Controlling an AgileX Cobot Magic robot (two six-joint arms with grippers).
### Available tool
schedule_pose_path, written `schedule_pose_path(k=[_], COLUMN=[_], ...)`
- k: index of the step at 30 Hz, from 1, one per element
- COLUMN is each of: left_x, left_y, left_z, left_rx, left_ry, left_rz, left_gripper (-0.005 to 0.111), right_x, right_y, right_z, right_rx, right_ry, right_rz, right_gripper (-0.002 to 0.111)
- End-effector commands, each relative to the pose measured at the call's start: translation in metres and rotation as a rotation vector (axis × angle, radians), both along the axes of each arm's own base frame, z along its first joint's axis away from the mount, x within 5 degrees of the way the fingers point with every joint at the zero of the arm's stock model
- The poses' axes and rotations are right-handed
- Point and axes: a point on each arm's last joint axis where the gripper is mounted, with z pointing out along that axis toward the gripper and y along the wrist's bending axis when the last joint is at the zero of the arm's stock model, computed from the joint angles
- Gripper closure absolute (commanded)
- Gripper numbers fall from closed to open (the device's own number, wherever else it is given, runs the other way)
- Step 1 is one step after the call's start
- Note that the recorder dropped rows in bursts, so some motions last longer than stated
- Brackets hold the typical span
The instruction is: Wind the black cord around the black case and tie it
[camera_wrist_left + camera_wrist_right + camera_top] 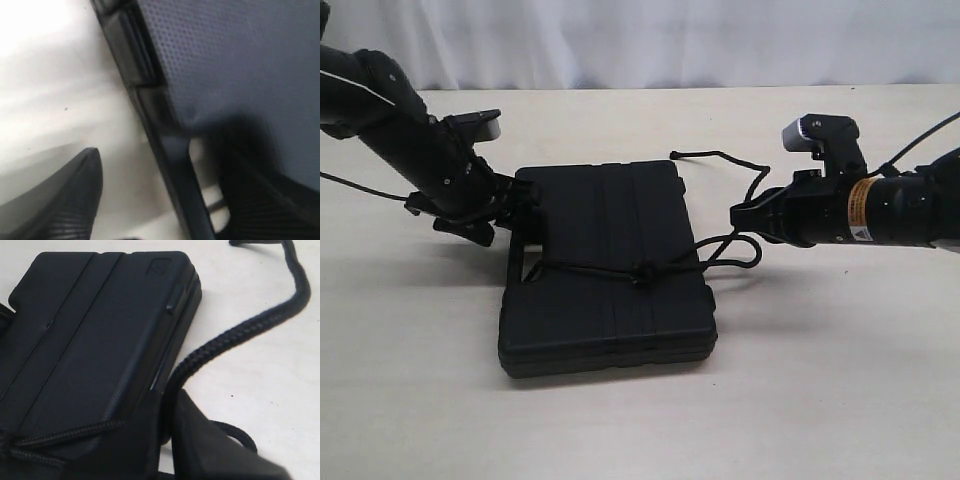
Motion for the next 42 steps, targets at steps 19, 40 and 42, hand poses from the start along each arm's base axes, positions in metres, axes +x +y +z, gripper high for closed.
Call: schedule_pose_path(k=[19, 40, 42], left_x=[0.01, 0.002, 0.001], left_y=[0.018, 0.052, 0.061], left_z=[0.015, 0.046, 0.045], left_rx=[-0.195, -0.197, -0.178], left_ry=[-0.057, -0.087, -0.083], left_rz=[0.128, 0.148, 0.167], left_gripper=[0.107, 0.107, 0.107], right_x=[-0.008, -0.032, -0.034], right_y=[-0.027, -0.162, -0.166], right_z=[0.048, 0.049, 0.043], right_rx=[-0.008, -0.174, -0.199], right_ry=[-0.064, 0.017, 0.035], right_rz=[-0.112, -0.547, -0.58], right_gripper=[0.104, 0.104, 0.104])
